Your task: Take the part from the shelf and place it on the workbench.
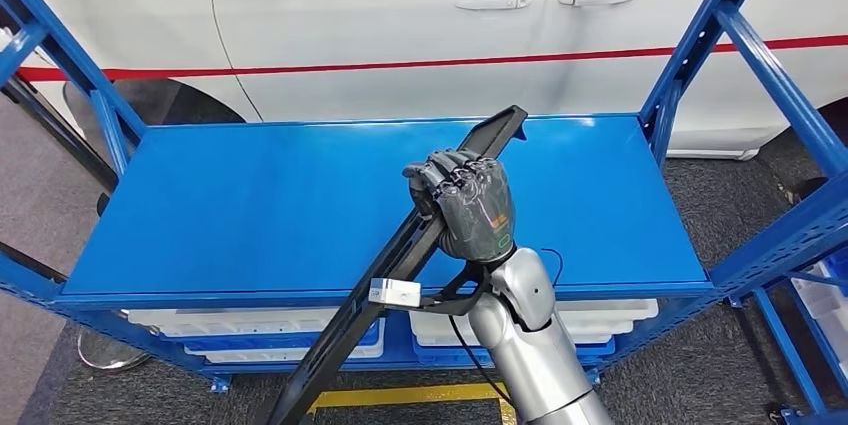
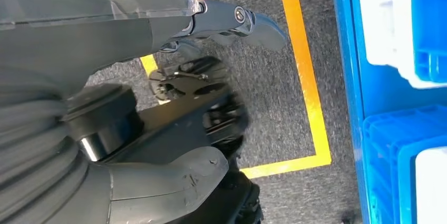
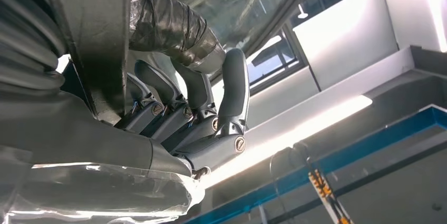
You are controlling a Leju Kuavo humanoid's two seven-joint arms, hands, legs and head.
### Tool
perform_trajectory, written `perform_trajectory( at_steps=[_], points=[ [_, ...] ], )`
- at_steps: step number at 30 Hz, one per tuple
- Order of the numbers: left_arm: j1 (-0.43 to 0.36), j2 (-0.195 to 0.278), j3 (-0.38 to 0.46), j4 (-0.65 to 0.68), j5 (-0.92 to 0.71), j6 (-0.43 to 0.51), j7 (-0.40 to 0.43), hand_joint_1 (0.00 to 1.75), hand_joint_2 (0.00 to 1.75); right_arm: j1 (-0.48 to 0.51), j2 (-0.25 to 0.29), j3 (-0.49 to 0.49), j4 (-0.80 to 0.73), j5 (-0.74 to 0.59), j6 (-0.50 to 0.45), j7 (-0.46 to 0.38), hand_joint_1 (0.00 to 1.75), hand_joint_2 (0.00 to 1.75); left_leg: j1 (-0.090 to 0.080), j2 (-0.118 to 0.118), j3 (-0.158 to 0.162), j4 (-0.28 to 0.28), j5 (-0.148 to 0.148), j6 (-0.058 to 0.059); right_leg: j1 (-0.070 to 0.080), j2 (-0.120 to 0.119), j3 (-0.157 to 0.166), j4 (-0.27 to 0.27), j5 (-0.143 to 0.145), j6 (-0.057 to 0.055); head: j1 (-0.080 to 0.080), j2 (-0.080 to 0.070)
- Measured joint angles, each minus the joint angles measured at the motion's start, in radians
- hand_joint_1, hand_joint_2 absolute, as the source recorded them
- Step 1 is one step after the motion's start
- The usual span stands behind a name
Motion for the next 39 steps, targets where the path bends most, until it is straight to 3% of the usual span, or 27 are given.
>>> perform_trajectory(
  at_steps=[2,3,7,9,11,12,13,14,16,18,22,24,26,27,28,29,31,33,37,38,39],
  points=[
    [-0.001,-0.001,0.005,0.0,0.007,0.008,0.013,0.0,1.75,-0.007,0.0,0.017,0.004,-0.008,0.0,0.013,1.75,1.75,-0.004,0.0,0.058,-0.119,0.041,0.009,0.004,0.001,-0.002,0.004,-0.001,0.006,0.0,0.0],
    [0.0,-0.002,0.008,0.0,0.009,0.012,0.022,0.0,1.75,-0.01,-0.001,0.025,0.005,-0.015,0.0,0.018,1.75,1.75,-0.007,0.0,0.071,-0.148,0.045,0.014,0.005,0.001,-0.003,0.004,-0.001,0.01,0.0,0.0],
    [0.011,-0.006,0.014,0.0,0.005,0.016,0.057,0.0,1.75,-0.014,-0.006,0.053,0.007,-0.064,0.0,0.027,1.75,1.75,-0.005,0.0,0.076,-0.167,0.056,0.034,0.003,0.001,-0.007,0.016,-0.012,0.031,0.0,0.0],
    [0.015,-0.011,0.014,0.0,0.001,0.017,0.068,0.0,1.75,-0.015,-0.009,0.067,0.007,-0.09,0.0,0.033,1.75,1.75,-0.001,0.002,0.075,-0.173,0.064,0.043,0.001,0.001,-0.038,0.091,-0.066,0.039,0.001,0.0],
    [0.019,-0.013,0.014,0.0,0.0,0.019,0.072,0.0,1.75,-0.014,-0.015,0.08,0.007,-0.104,0.0,0.041,1.75,1.75,-0.001,0.003,0.07,-0.172,0.066,0.047,-0.001,0.0,-0.091,0.212,-0.128,0.046,0.001,0.0],
    [0.021,-0.014,0.014,0.0,0.0,0.02,0.072,0.0,1.75,-0.012,-0.019,0.085,0.007,-0.106,0.0,0.043,1.75,1.75,-0.001,0.003,0.067,-0.171,0.067,0.047,-0.003,0.0,-0.107,0.252,-0.14,0.048,0.001,0.0],
    [0.024,-0.014,0.014,0.0,0.0,0.022,0.073,0.0,1.75,-0.01,-0.023,0.091,0.007,-0.109,0.0,0.044,1.75,1.75,-0.001,0.003,0.065,-0.169,0.067,0.047,-0.005,0.0,-0.107,0.259,-0.133,0.05,0.001,0.0],
    [0.026,-0.014,0.014,0.0,0.0,0.023,0.073,0.0,1.75,-0.01,-0.026,0.097,0.007,-0.112,0.0,0.044,1.75,1.75,-0.001,0.003,0.063,-0.166,0.067,0.047,-0.006,0.0,-0.089,0.23,-0.11,0.05,0.001,0.0],
    [0.025,-0.014,0.014,0.0,0.001,0.026,0.072,0.0,1.75,-0.009,-0.029,0.11,0.006,-0.121,0.0,0.043,1.75,1.75,-0.002,0.002,0.061,-0.162,0.068,0.043,-0.008,0.0,-0.019,0.106,-0.055,0.046,0.0,0.0],
    [0.021,-0.014,0.014,0.0,0.001,0.027,0.071,0.0,1.75,-0.008,-0.03,0.122,0.003,-0.127,0.0,0.04,1.75,1.75,-0.005,0.001,0.056,-0.157,0.07,0.033,-0.004,0.001,0.022,0.021,-0.029,0.039,0.0,0.0],
    [0.017,-0.013,0.014,0.0,0.001,0.029,0.07,0.0,1.75,-0.004,-0.03,0.139,0.002,-0.128,0.0,0.038,1.75,1.75,-0.004,0.001,0.046,-0.15,0.067,0.007,-0.002,0.001,0.018,0.0,-0.013,0.015,0.0,0.0],
    [0.016,-0.012,0.014,0.0,0.0,0.029,0.069,0.0,1.75,-0.004,-0.029,0.146,0.001,-0.132,0.0,0.036,1.75,1.75,-0.001,0.001,0.02,-0.082,0.008,-0.001,-0.006,-0.002,0.011,-0.006,-0.001,0.001,0.0,0.0],
    [0.016,-0.012,0.014,0.0,-0.002,0.029,0.068,0.0,1.75,-0.002,-0.029,0.151,0.001,-0.143,0.0,0.032,1.75,1.75,0.0,0.001,-0.024,0.044,-0.072,-0.006,-0.004,-0.004,-0.004,-0.005,0.01,-0.004,0.0,0.0],
    [0.016,-0.012,0.014,0.0,-0.004,0.028,0.068,0.0,1.75,-0.001,-0.029,0.153,0.001,-0.149,0.0,0.03,1.75,1.75,0.0,0.001,-0.037,0.093,-0.096,-0.008,-0.002,-0.005,-0.013,-0.004,0.016,-0.004,0.0,0.0],
    [0.016,-0.012,0.014,0.0,-0.006,0.027,0.069,0.0,1.75,-0.001,-0.03,0.155,0.001,-0.154,0.0,0.029,1.75,1.75,0.0,0.001,-0.034,0.109,-0.101,-0.008,-0.001,-0.005,-0.022,-0.003,0.022,-0.004,0.0,0.0],
    [0.016,-0.012,0.014,0.0,-0.008,0.024,0.07,0.0,1.75,0.0,-0.03,0.158,0.0,-0.156,0.0,0.03,1.75,1.75,0.0,0.001,-0.011,0.087,-0.089,-0.007,-0.001,-0.005,-0.03,-0.001,0.027,-0.002,0.0,0.0],
    [0.015,-0.012,0.014,0.0,-0.01,0.019,0.072,0.0,1.75,0.0,-0.03,0.162,-0.006,-0.152,0.0,0.036,1.75,1.75,-0.001,0.001,0.075,-0.044,-0.046,0.0,-0.001,-0.004,-0.044,0.005,0.037,0.003,0.0,0.0],
    [0.014,-0.014,0.014,0.0,-0.011,0.016,0.074,0.0,1.75,-0.001,-0.03,0.165,-0.014,-0.145,0.0,0.041,1.75,1.75,-0.005,0.0,0.133,-0.145,-0.021,0.009,0.001,-0.004,-0.051,0.009,0.046,0.014,0.0,0.0],
    [0.016,-0.021,0.014,0.0,-0.012,0.015,0.077,0.0,1.75,-0.003,-0.032,0.168,-0.02,-0.14,0.0,0.042,1.75,1.75,-0.009,0.001,0.132,-0.167,0.006,0.032,0.0,-0.002,-0.055,0.007,0.058,0.039,0.0,0.0],
    [0.015,-0.023,0.013,0.0,-0.014,0.015,0.078,0.0,1.75,-0.003,-0.033,0.168,-0.021,-0.139,0.0,0.041,1.75,1.75,-0.006,0.003,0.128,-0.171,0.017,0.039,0.0,-0.001,-0.063,0.02,0.041,0.043,0.001,0.0],
    [0.013,-0.025,0.013,0.0,-0.016,0.015,0.079,0.0,1.75,-0.004,-0.035,0.168,-0.023,-0.139,0.0,0.039,1.75,1.75,-0.004,0.005,0.12,-0.175,0.028,0.046,-0.001,0.0,-0.077,0.056,0.005,0.047,0.001,0.0]
  ],
)
